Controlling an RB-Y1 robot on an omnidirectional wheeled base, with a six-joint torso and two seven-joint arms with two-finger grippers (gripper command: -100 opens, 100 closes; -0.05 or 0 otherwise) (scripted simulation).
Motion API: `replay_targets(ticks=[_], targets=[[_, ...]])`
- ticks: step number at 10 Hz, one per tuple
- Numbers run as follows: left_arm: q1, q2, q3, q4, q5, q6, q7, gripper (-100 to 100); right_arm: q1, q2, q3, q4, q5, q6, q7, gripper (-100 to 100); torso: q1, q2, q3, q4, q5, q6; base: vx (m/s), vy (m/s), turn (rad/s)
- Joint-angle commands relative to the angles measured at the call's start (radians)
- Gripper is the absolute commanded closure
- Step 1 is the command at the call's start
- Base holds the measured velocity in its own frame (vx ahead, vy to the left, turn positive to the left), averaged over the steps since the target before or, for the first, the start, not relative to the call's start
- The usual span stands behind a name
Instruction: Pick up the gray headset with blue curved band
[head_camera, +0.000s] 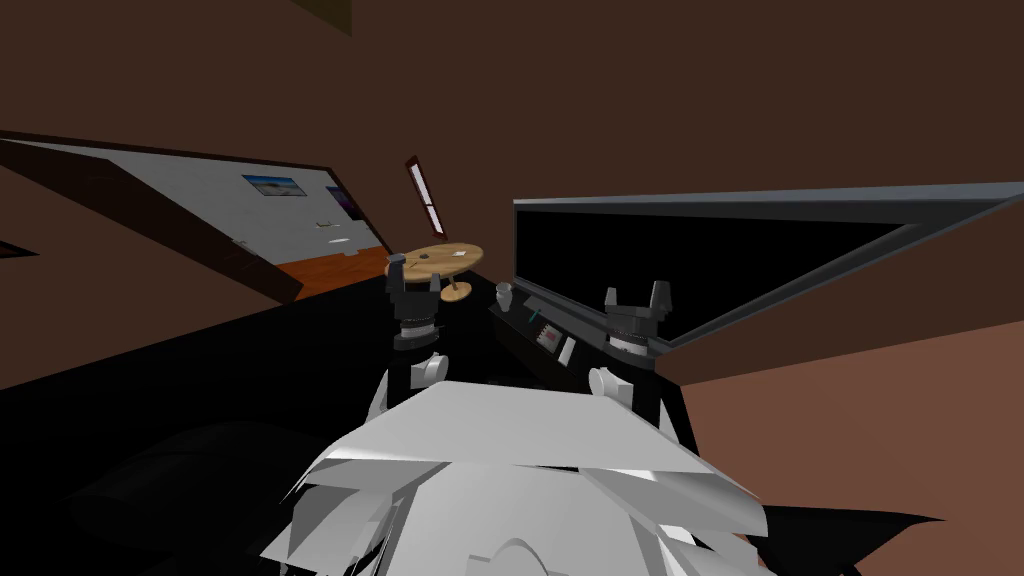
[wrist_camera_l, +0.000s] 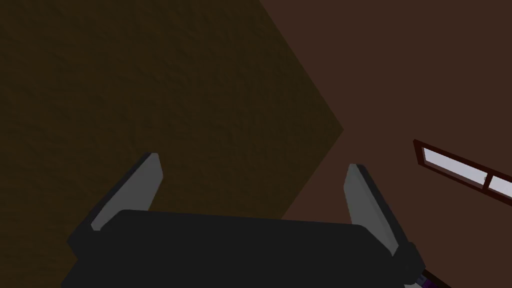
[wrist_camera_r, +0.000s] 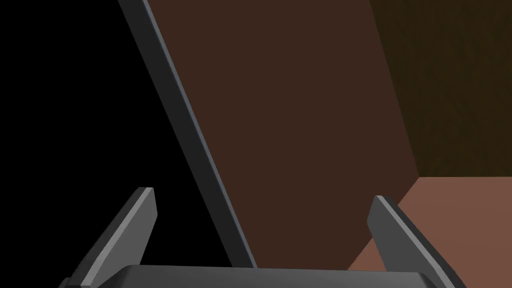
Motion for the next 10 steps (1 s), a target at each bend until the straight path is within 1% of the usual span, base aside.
replay_targets(ticks=[1, 3, 5, 7, 10], targets=[[0.0, 0.0, 0.0, 0.0, 0.0, 0.0, 0.0, 0, -0.005, -0.034, 0.001, 0.008, -0.011, 0.009, -0.013, -100, 0.0, 0.0, 0.0, 0.0, 0.0, 0.0, 0.0, 0.0, 0.0], [0.0, 0.0, 0.0, 0.0, 0.0, 0.0, 0.0, 0, -0.015, -0.079, 0.002, 0.026, -0.036, 0.03, -0.042, -100, 0.0, 0.0, 0.0, 0.0, 0.0, 0.0, 0.007, 0.008, 0.003], [0.0, 0.0, 0.0, 0.0, 0.0, 0.0, 0.0, 0, -0.031, -0.114, 0.004, 0.053, -0.072, 0.061, -0.086, -100, 0.0, -0.001, -0.001, 0.0, 0.0, 0.0, 0.011, 0.01, 0.003], [0.0, 0.0, 0.0, 0.0, 0.0, 0.0, 0.0, 0, -0.05, -0.138, 0.006, 0.087, -0.119, 0.1, -0.141, -100, 0.0, -0.001, -0.001, 0.0, 0.0, 0.0, 0.015, 0.012, 0.004], [0.0, 0.0, 0.0, 0.0, 0.0, 0.0, 0.0, 0, -0.085, -0.159, 0.011, 0.145, -0.203, 0.17, -0.231, -100, 0.001, -0.001, -0.001, 0.0, 0.0, 0.0, 0.017, 0.018, 0.005]])
